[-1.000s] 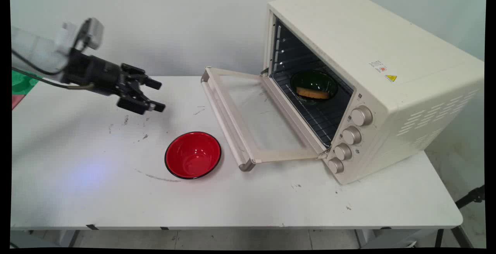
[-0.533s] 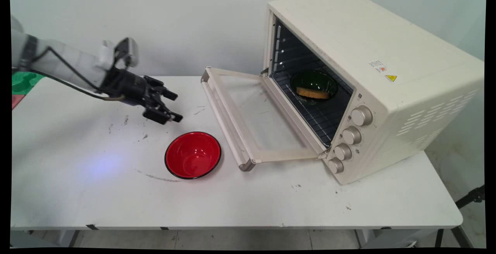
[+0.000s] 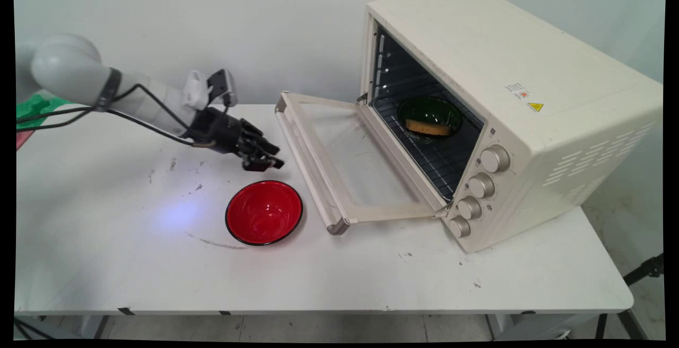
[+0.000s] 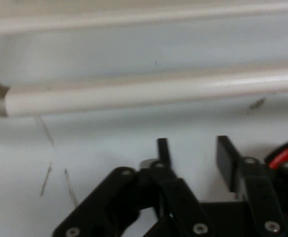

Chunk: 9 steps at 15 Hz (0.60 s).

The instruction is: Close the oven

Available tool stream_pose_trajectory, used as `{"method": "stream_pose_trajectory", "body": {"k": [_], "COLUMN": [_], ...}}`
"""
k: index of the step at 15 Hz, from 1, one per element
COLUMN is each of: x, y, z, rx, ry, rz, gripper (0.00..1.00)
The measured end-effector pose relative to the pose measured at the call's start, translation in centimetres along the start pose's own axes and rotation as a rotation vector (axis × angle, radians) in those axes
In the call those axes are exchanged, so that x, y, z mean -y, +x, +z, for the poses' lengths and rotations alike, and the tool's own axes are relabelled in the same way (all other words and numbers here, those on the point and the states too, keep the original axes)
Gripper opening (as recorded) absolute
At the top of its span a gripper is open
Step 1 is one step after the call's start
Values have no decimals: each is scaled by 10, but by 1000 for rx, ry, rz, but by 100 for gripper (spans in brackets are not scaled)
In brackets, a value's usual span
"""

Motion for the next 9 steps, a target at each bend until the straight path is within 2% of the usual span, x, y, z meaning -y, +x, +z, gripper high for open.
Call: {"method": "stream_pose_trajectory", "body": {"k": [4,9], "x": [1,3], "y": [11,39], "z": [17,17], "rx": [-41,-173], "ry": [2,4], "rz": [-1,-18], "gripper": [0,0]}}
